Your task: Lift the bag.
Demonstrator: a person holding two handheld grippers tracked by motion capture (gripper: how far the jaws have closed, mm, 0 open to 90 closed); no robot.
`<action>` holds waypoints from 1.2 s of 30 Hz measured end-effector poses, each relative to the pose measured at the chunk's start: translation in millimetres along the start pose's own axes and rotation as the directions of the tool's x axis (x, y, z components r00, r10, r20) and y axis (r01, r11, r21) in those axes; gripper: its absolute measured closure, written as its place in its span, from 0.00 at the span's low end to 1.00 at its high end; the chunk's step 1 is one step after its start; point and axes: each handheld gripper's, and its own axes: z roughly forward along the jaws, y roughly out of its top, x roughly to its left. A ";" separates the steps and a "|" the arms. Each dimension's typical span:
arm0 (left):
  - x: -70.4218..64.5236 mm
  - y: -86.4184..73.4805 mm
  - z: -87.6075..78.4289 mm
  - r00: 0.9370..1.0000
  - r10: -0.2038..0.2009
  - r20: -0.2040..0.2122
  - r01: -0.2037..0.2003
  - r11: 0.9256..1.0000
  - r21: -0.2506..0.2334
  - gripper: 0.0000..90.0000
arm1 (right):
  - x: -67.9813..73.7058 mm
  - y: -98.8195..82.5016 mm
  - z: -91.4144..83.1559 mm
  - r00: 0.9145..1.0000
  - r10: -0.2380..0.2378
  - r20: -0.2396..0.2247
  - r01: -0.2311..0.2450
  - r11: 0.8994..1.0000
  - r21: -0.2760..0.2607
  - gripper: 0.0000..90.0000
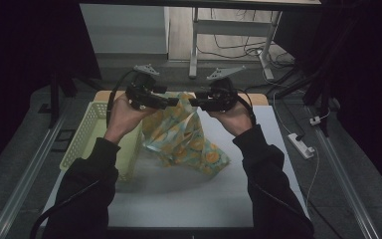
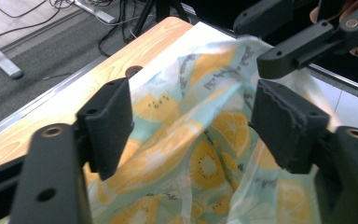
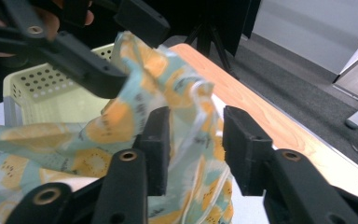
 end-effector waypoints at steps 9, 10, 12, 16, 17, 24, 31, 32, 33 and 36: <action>-4.0 -9.3 -14.1 0.999 -0.041 0.011 0.041 0.999 0.014 0.15 | 4.0 2.7 -8.5 1.000 0.013 -0.021 -0.014 0.999 -0.029 0.56; -5.1 -11.0 -15.2 0.999 -0.038 0.003 0.038 0.999 0.019 0.14 | 4.4 2.4 -9.4 0.999 0.017 -0.029 -0.017 0.999 -0.030 0.55; -6.8 -14.7 -16.7 0.999 -0.032 -0.003 0.032 0.999 0.028 0.11 | 5.6 1.6 -10.9 0.999 0.019 -0.035 -0.021 0.999 -0.032 0.52; -7.5 -23.8 -20.2 1.000 -0.027 -0.010 0.028 0.999 0.027 0.06 | 6.9 -1.3 -14.1 0.999 0.027 -0.046 -0.029 0.999 -0.038 0.47; -7.3 -26.2 -21.2 1.000 -0.028 -0.015 0.028 0.999 0.023 0.04 | 7.2 -2.2 -14.9 0.998 0.029 -0.047 -0.031 0.999 -0.042 0.45; -2.9 -45.5 -29.8 0.999 -0.047 -0.014 0.047 0.999 0.000 0.00 | 9.0 -12.4 -18.1 0.998 0.043 -0.051 -0.046 0.998 -0.051 0.33; -1.2 -68.0 -36.7 0.998 -0.064 -0.003 0.064 0.998 0.004 0.00 | 14.0 -24.0 -16.2 0.997 0.052 -0.050 -0.054 0.998 -0.035 0.20; -1.3 -71.2 -37.2 0.998 -0.066 -0.005 0.066 0.998 0.006 0.00 | 14.8 -25.8 -15.6 0.997 0.052 -0.049 -0.053 0.998 -0.032 0.19; -1.4 -74.4 -37.4 0.998 -0.066 -0.006 0.066 0.998 0.006 0.00 | 15.6 -27.6 -15.2 0.997 0.052 -0.050 -0.053 0.998 -0.031 0.18; -2.8 -84.4 -37.6 0.998 -0.069 -0.010 0.069 0.998 0.007 0.00 | 17.2 -34.0 -12.9 0.997 0.065 -0.048 -0.066 0.997 -0.031 0.12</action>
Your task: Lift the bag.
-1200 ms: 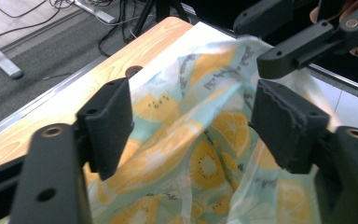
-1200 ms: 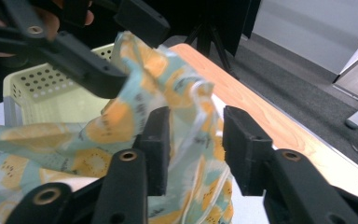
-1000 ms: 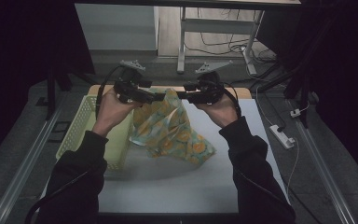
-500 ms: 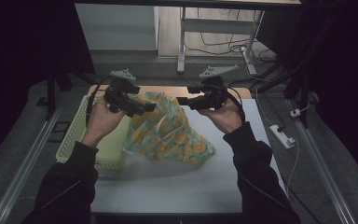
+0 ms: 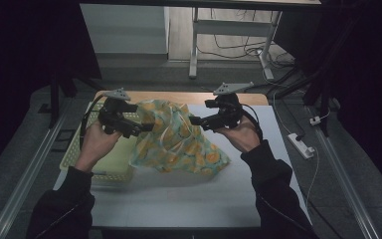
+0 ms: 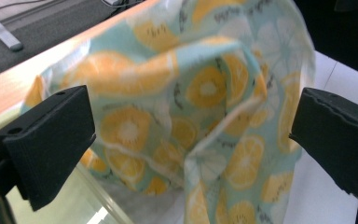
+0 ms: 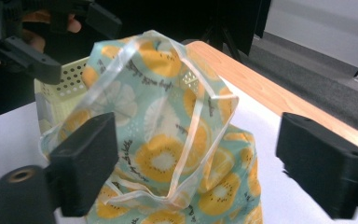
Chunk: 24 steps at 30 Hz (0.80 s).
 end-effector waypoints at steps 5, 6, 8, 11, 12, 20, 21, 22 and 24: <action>-0.8 -17.7 -0.1 1.000 0.013 -0.005 -0.013 1.000 -0.004 0.00 | 0.2 -12.3 3.6 1.000 0.001 0.005 -0.001 1.000 0.001 0.10; -0.8 -21.2 0.0 1.000 0.007 -0.003 -0.007 1.000 -0.010 0.00 | 0.1 -14.6 4.3 1.000 0.003 0.006 -0.003 1.000 -0.004 0.10; -0.2 -27.4 -0.2 1.000 -0.003 -0.004 0.003 1.000 -0.010 0.00 | 0.0 -19.2 5.4 1.000 0.006 0.006 -0.006 1.000 -0.004 0.08; 0.3 -36.3 -0.7 1.000 -0.017 0.000 0.017 1.000 -0.020 0.00 | 0.9 -26.9 7.7 1.000 0.000 0.015 0.000 1.000 -0.003 0.07; 0.0 -39.8 -0.9 1.000 -0.020 -0.007 0.019 0.999 -0.025 0.00 | 1.6 -29.9 8.8 1.000 -0.002 0.017 0.002 1.000 -0.001 0.06; 1.0 -64.8 0.5 0.999 -0.046 -0.025 0.045 0.998 -0.035 0.00 | 5.0 -50.6 14.2 1.000 -0.003 0.028 0.003 1.000 0.000 0.04; 1.6 -68.1 0.8 0.998 -0.053 -0.027 0.052 0.998 -0.036 0.00 | 5.3 -52.9 15.0 1.000 -0.002 0.027 0.002 1.000 0.001 0.03; 2.3 -71.5 1.0 0.998 -0.063 -0.027 0.062 0.997 -0.036 0.00 | 5.1 -54.9 15.5 1.000 -0.006 0.031 0.006 1.000 0.003 0.03; 4.0 -78.4 1.2 0.996 -0.083 -0.024 0.082 0.995 -0.048 0.00 | 4.9 -57.6 16.8 0.999 -0.009 0.035 0.008 1.000 0.014 0.02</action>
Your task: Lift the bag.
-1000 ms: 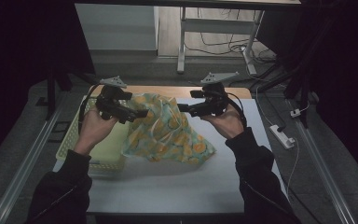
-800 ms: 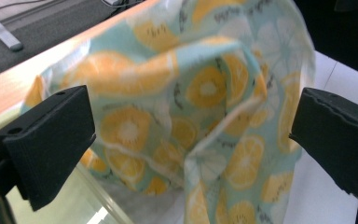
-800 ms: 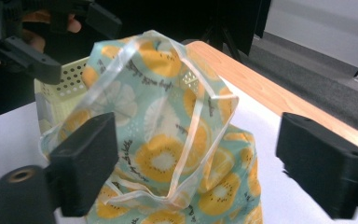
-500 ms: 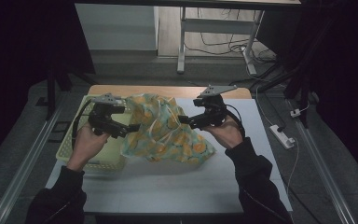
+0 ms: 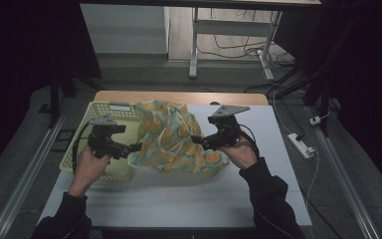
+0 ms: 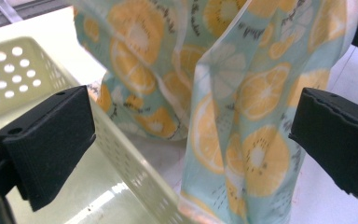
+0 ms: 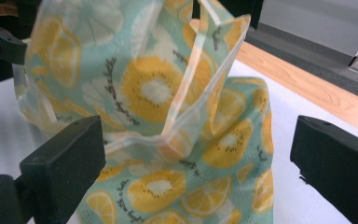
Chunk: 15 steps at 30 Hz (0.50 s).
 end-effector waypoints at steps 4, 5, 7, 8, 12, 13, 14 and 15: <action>2.8 -7.3 0.3 1.000 -0.004 -0.012 0.004 1.000 0.019 0.00 | 0.6 -5.6 0.3 1.000 -0.008 0.005 0.008 1.000 0.006 0.01; 3.0 -9.2 0.2 1.000 -0.008 -0.013 0.008 1.000 0.017 0.00 | 0.8 -7.1 0.5 1.000 -0.011 0.010 0.011 1.000 0.010 0.01; 3.1 -12.7 -0.3 1.000 -0.011 -0.014 0.011 1.000 0.020 0.00 | 0.8 -10.3 0.5 1.000 -0.013 0.015 0.013 1.000 0.016 0.00; 2.8 -14.3 -0.7 1.000 -0.010 -0.020 0.011 1.000 0.019 0.00 | 0.6 -11.6 0.7 1.000 -0.011 0.017 0.011 1.000 0.015 0.00; 1.4 -18.7 -4.3 1.000 -0.016 -0.019 0.016 1.000 0.016 0.00 | 2.4 -17.0 0.4 1.000 -0.008 0.017 0.008 1.000 0.023 0.00; 0.7 -19.5 -5.4 1.000 -0.015 -0.024 0.016 1.000 0.013 0.00 | 3.2 -18.6 0.1 1.000 -0.012 0.017 0.011 1.000 0.026 0.00; 0.0 -20.4 -6.7 1.000 -0.016 -0.026 0.016 1.000 0.010 0.00 | 3.8 -20.1 -0.3 1.000 -0.018 0.022 0.017 0.999 0.029 0.00; -0.4 -21.3 -8.0 1.000 -0.014 -0.025 0.015 1.000 0.010 0.00 | 4.0 -21.6 -0.9 0.999 -0.022 0.027 0.021 0.999 0.029 0.00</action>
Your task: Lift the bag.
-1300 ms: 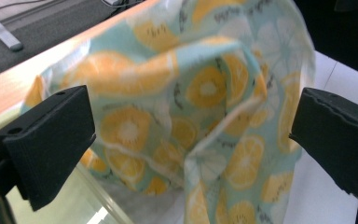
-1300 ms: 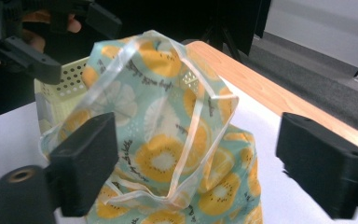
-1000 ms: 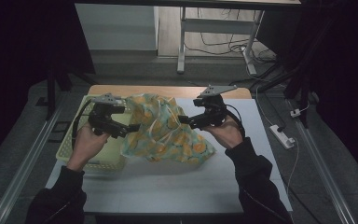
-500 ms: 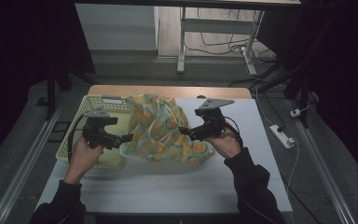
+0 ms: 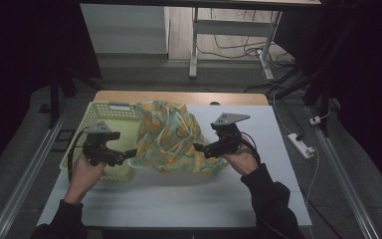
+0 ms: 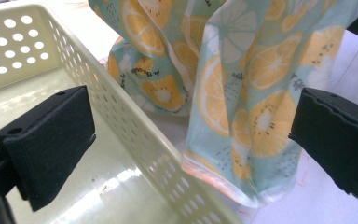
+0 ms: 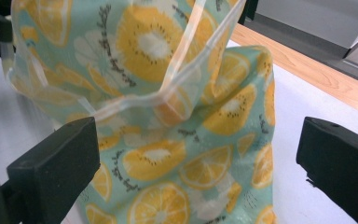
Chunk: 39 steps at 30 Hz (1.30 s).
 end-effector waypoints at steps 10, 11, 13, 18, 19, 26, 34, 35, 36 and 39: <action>-6.6 -17.8 -8.5 1.000 -0.015 -0.011 0.015 1.000 0.016 0.00 | 0.9 -13.8 -10.8 1.000 0.015 0.002 -0.015 1.000 -0.015 0.00; -7.6 -19.3 -9.7 1.000 -0.013 -0.015 0.013 1.000 0.017 0.00 | 1.2 -15.0 -12.8 1.000 0.017 0.000 -0.017 1.000 -0.018 0.00; -9.2 -22.9 -12.2 1.000 -0.018 -0.023 0.018 1.000 0.015 0.00 | 2.0 -17.4 -17.3 1.000 0.016 0.006 -0.016 1.000 -0.015 0.00; -13.0 -34.9 -20.4 0.999 -0.044 -0.022 0.044 0.999 -0.003 0.00 | 3.8 -28.8 -27.0 1.000 0.018 0.023 -0.017 1.000 -0.023 0.00; -14.2 -37.5 -21.9 0.999 -0.048 -0.024 0.048 0.999 -0.006 0.00 | 3.9 -31.7 -29.2 0.999 0.021 0.028 -0.020 1.000 -0.023 0.00; -24.0 -55.7 -35.7 0.998 -0.062 -0.027 0.062 0.998 -0.010 0.00 | 6.3 -52.7 -49.0 0.996 0.067 0.055 -0.065 0.997 -0.043 0.00; -28.3 -82.4 -51.7 0.994 -0.103 -0.023 0.102 0.994 -0.037 0.00 | 10.3 -80.3 -71.1 0.989 0.112 0.094 -0.109 0.993 -0.040 0.00; -28.6 -85.7 -53.5 0.994 -0.106 -0.025 0.105 0.994 -0.039 0.00 | 10.6 -83.7 -73.9 0.988 0.116 0.098 -0.113 0.993 -0.040 0.00; -29.2 -90.0 -55.6 0.993 -0.109 -0.033 0.108 0.993 -0.041 0.00 | 10.9 -87.2 -76.4 0.988 0.120 0.100 -0.117 0.992 -0.039 0.00; -29.6 -98.8 -60.4 0.992 -0.118 -0.049 0.116 0.992 -0.042 0.00 | 11.8 -98.2 -83.9 0.984 0.134 0.113 -0.131 0.991 -0.036 0.00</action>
